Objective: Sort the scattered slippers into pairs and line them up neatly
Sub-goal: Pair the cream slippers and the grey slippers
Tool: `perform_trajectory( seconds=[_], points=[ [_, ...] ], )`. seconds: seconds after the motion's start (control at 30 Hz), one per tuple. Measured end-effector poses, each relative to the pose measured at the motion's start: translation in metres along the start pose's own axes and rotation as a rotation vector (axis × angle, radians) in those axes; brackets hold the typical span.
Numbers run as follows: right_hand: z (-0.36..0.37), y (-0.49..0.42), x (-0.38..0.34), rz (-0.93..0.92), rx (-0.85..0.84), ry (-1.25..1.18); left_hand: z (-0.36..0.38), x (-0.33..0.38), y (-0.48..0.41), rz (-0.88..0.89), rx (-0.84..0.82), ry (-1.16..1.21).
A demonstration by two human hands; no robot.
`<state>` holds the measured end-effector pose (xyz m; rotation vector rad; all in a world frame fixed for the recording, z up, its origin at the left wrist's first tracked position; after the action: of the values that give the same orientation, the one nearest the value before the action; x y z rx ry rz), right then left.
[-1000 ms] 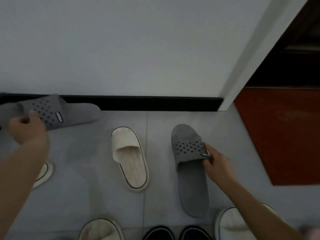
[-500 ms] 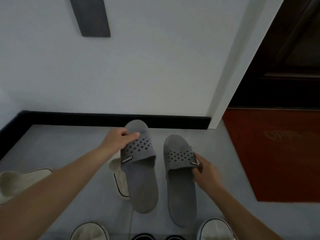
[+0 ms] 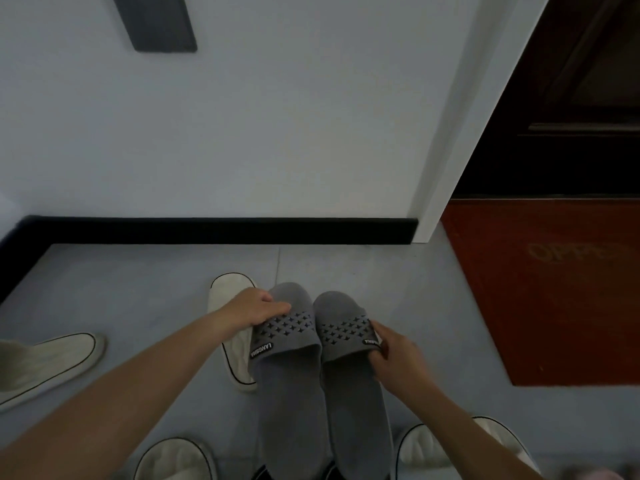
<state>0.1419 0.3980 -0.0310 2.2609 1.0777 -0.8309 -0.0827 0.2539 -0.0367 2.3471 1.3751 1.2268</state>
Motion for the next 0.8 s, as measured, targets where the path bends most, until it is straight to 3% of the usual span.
perform_trajectory(
  seconds=[0.13, 0.33, 0.43, 0.53, 0.6, 0.8],
  points=[
    [0.026, 0.007, 0.015, 0.041, -0.133, 0.099, 0.035, -0.023, 0.005, 0.025, -0.009, -0.094],
    [0.031, 0.005, 0.035, 0.075, -0.117, 0.148, 0.052, -0.019, 0.006, 0.144, -0.044, -0.262],
    [0.031, 0.005, 0.045, 0.13, -0.091, 0.126, 0.058, -0.015, 0.006, 0.154, -0.061, -0.386],
    [0.02, 0.015, 0.049, 0.216, 0.05, 0.093, 0.057, -0.016, 0.003, 0.116, -0.044, -0.493],
    [0.02, 0.025, 0.038, 0.177, 0.087, 0.164, 0.058, -0.016, 0.003, 0.108, -0.047, -0.504],
    [0.086, 0.045, 0.015, 0.044, -0.195, 0.226, 0.049, -0.015, 0.008, 0.076, -0.079, -0.324]
  ],
)
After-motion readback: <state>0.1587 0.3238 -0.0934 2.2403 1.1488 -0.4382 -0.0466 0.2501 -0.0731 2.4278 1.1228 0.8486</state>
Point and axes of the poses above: each hand's wrist, its own y-axis away from the middle knuckle, its own z-axis out of the palm, x = y × z, the point moved 10 cm from there along -y, towards the middle knuckle, and after that the axes turned 4 degrees about -z, right-handed, at the moved point
